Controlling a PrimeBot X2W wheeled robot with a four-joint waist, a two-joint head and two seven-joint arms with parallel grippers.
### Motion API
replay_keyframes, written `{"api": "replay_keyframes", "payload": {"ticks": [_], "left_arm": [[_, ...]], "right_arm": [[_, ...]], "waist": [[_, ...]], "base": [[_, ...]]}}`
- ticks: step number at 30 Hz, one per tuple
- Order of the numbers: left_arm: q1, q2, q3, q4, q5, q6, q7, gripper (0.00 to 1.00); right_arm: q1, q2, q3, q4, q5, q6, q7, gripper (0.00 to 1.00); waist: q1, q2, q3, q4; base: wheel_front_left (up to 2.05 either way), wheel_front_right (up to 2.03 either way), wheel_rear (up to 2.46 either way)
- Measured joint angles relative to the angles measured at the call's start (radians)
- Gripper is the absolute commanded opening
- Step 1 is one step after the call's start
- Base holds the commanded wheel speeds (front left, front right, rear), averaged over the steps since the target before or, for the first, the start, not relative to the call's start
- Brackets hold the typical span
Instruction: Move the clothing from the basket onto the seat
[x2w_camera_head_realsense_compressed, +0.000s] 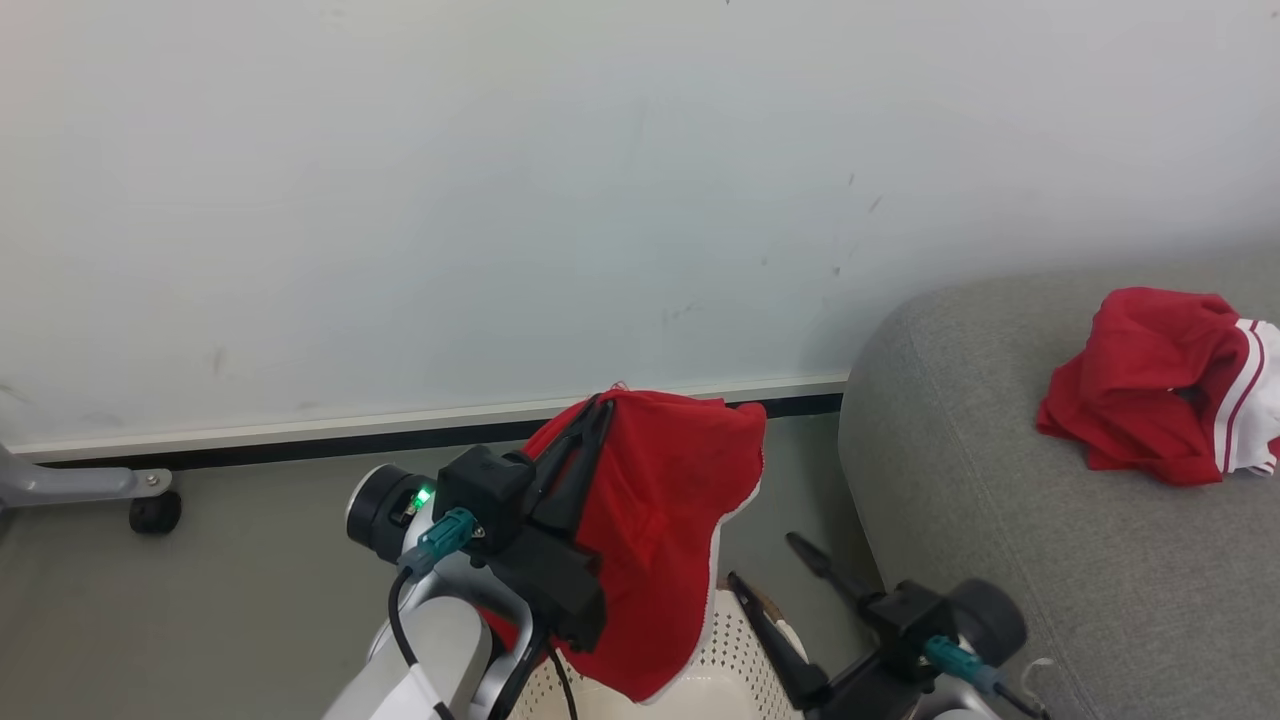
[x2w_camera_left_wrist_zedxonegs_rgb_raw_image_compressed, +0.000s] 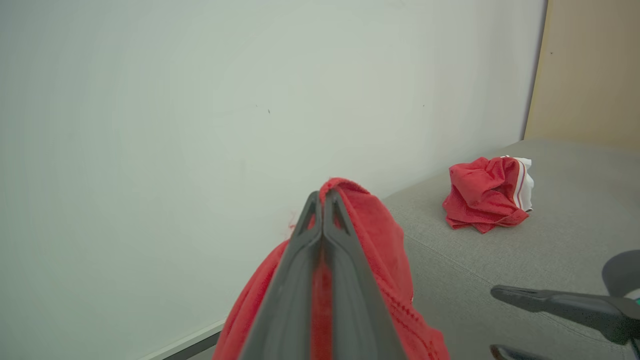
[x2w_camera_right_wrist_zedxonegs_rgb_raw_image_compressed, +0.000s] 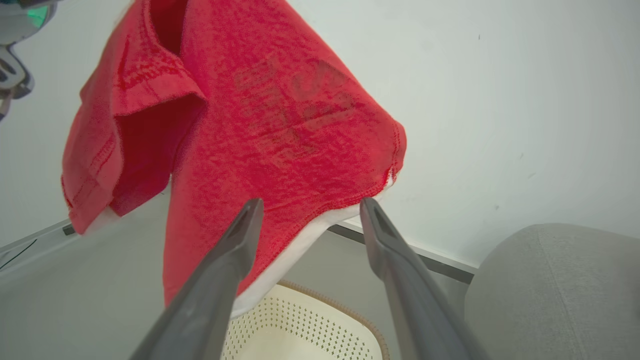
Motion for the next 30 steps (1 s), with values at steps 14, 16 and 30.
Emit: {"api": "replay_keyframes", "payload": {"ticks": [14, 16, 30], "left_arm": [[-0.006, -0.004, -0.019, -0.092, 0.0, 0.004, 0.061, 0.0], [-0.007, -0.004, -0.022, -0.105, 0.0, 0.004, 0.07, 0.0], [-0.024, -0.01, -0.053, -0.185, 0.001, 0.006, 0.116, 0.0]], "right_arm": [[-0.058, -0.019, 0.184, 0.164, 0.139, 0.0, 0.0, 1.0], [-0.058, -0.019, 0.209, 0.172, 0.162, 0.0, 0.0, 1.0], [-0.135, -0.025, 0.37, 0.198, 0.342, 0.0, 0.0, 1.0]], "waist": [[0.0001, 0.0, 0.01, 0.01], [0.0, 0.0, 0.011, 0.012], [0.0, 0.0, 0.016, 0.028]], "base": [[0.0, 0.0, 0.0], [0.0, 0.0, 0.0], [0.0, 0.0, 0.0]]}}
